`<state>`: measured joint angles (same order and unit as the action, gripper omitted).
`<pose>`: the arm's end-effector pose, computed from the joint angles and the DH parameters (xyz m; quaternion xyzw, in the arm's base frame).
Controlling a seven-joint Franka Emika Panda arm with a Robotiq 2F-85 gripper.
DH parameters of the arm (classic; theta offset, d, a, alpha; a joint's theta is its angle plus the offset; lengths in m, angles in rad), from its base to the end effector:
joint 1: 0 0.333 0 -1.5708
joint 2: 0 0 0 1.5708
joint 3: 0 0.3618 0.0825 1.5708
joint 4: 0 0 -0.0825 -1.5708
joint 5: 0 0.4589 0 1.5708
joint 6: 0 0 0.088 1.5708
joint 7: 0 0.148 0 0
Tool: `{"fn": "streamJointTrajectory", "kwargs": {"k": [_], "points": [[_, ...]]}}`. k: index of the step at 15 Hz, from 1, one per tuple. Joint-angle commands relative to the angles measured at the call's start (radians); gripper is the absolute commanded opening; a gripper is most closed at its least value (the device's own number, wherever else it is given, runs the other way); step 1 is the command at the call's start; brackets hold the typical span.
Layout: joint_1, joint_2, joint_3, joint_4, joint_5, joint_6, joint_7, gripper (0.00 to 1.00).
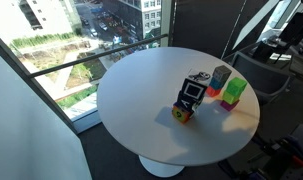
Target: Put the green block on the yellow block
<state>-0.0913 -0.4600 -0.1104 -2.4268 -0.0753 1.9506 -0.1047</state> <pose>0.4438 -0.0990 0.4422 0.9995 -0.0283 -0.0104 0.0089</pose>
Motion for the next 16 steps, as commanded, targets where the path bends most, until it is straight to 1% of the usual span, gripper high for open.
{"fn": "streamJointTrajectory", "kwargs": {"k": [1,4,7,16], "points": [[0.017,-0.041,-0.024,0.001,0.056,-0.034,-0.064,1.0],[0.022,-0.054,-0.029,0.002,0.085,-0.047,-0.107,1.0],[0.026,-0.062,-0.026,0.001,0.085,-0.062,-0.137,1.0],[0.02,-0.085,-0.01,-0.002,0.057,-0.06,-0.107,1.0]]}}
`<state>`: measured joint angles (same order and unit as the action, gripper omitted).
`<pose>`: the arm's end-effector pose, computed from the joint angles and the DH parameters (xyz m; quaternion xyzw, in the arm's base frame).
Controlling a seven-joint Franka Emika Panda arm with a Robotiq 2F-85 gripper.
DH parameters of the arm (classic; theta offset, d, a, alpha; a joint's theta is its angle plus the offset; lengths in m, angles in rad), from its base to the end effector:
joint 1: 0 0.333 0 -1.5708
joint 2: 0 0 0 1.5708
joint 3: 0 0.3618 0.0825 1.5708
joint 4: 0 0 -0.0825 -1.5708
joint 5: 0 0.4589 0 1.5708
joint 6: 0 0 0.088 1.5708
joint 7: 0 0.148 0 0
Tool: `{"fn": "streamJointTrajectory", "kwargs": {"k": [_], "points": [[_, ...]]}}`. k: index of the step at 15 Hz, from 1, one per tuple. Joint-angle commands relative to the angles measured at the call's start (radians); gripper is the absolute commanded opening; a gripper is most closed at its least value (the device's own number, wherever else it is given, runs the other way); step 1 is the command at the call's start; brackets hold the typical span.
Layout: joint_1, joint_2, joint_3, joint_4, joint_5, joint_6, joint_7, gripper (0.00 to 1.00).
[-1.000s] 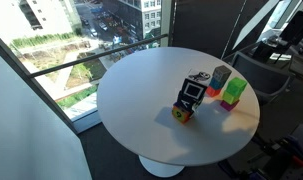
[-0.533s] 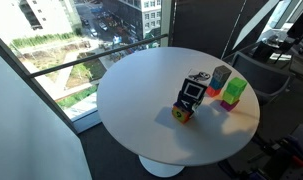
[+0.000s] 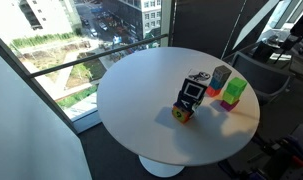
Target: Put the green block on the yellow block
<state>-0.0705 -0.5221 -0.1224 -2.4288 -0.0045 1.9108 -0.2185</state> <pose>0.4322 -0.0859 0.4650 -0.9994 -0.0216 -0.0060 0.0277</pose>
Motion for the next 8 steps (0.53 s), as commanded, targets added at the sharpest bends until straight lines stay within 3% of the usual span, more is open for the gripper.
{"fn": "streamJointTrajectory", "kwargs": {"k": [1,8], "points": [[-0.001,-0.023,0.002,0.0,-0.013,-0.018,0.009,1.0],[0.004,-0.003,-0.003,0.002,-0.002,-0.002,0.003,1.0]]}}
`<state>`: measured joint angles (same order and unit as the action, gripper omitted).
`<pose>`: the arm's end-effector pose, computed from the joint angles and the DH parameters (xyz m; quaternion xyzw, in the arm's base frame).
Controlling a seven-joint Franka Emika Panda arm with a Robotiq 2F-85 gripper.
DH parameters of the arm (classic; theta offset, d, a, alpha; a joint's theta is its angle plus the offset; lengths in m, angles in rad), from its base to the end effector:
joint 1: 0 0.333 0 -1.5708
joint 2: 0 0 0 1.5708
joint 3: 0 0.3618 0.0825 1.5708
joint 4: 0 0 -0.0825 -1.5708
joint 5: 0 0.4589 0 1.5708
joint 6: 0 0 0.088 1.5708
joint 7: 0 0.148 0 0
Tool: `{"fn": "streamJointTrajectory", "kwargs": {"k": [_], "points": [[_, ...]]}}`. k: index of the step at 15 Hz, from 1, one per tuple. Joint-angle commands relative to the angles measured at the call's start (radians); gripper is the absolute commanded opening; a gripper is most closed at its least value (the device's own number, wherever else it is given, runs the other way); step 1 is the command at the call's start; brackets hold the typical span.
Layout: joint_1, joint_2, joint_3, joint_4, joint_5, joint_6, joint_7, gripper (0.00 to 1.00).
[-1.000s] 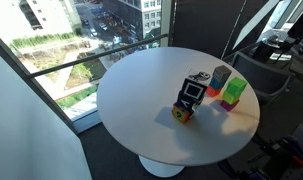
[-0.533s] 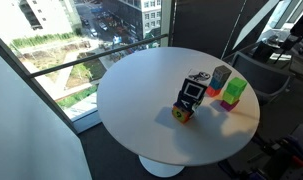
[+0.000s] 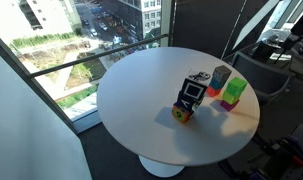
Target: Put the green block on the yellow block
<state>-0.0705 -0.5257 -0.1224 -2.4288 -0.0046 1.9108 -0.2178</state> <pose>0.4317 -0.0858 0.4666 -0.9994 -0.0213 -0.0078 0.0275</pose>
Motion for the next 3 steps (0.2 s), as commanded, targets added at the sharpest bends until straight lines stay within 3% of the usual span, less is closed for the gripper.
{"fn": "streamJointTrajectory", "kwargs": {"k": [1,3], "points": [[0.004,0.0,-0.003,0.002,-0.002,-0.002,0.002,1.0],[0.004,0.0,-0.003,0.002,-0.002,-0.002,0.002,1.0]]}}
